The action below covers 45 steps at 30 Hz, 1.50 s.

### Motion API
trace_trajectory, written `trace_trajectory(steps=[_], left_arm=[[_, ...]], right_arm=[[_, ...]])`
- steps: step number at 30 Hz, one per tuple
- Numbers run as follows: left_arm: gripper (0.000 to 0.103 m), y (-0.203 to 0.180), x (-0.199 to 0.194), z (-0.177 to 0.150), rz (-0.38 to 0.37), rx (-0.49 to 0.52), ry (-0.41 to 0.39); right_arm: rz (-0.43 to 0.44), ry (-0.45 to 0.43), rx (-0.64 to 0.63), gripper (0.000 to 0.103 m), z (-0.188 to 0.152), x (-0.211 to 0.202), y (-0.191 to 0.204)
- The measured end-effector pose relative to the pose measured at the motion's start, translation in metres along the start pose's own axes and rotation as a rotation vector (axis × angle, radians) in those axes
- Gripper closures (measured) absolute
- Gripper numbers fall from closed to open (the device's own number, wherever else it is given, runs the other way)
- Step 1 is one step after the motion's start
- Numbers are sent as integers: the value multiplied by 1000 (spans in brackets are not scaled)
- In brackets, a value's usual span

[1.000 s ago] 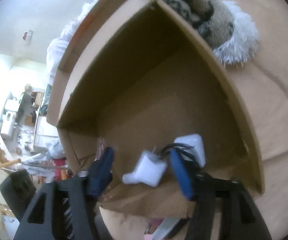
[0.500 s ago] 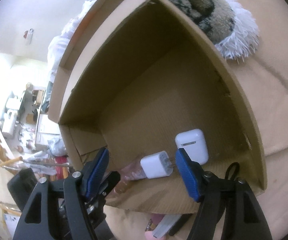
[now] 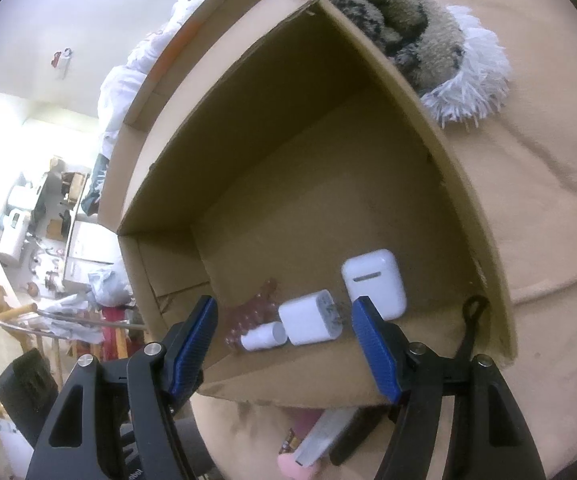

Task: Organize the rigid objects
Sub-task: 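Place the comb and charger plug into the box and open both tools, then grasp the pink heart-shaped keychain with the left tool and lift it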

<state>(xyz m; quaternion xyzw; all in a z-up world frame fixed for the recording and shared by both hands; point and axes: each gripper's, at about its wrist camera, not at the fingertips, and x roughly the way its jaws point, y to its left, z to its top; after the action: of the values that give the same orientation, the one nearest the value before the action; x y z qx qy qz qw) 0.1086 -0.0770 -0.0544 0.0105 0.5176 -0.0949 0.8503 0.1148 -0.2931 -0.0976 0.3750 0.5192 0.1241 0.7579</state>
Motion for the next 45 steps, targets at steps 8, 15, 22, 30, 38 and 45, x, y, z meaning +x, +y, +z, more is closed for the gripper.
trace_trajectory(steps=[8,15,22,30,38,45], left_arm=[[38,10,-15,-29,-11,-42,15],[38,20,-10,-72,-35,-133,124],[38,11,8,-112,-72,-258,236],[37,-15,31,-121,-56,-205,293],[51,-18,54,-127,-37,-192,325],[52,-22,45,-125,-15,-113,310]], right_arm=[[-17,-11,-13,29,-14,-17,-2],[-17,-40,-15,29,-36,-36,-9],[-36,-16,33,29,-59,-47,-25],[-100,-2,41,29,-67,-50,-38],[-106,6,53,29,-68,-46,-41],[-135,58,15,29,-73,-35,-37]])
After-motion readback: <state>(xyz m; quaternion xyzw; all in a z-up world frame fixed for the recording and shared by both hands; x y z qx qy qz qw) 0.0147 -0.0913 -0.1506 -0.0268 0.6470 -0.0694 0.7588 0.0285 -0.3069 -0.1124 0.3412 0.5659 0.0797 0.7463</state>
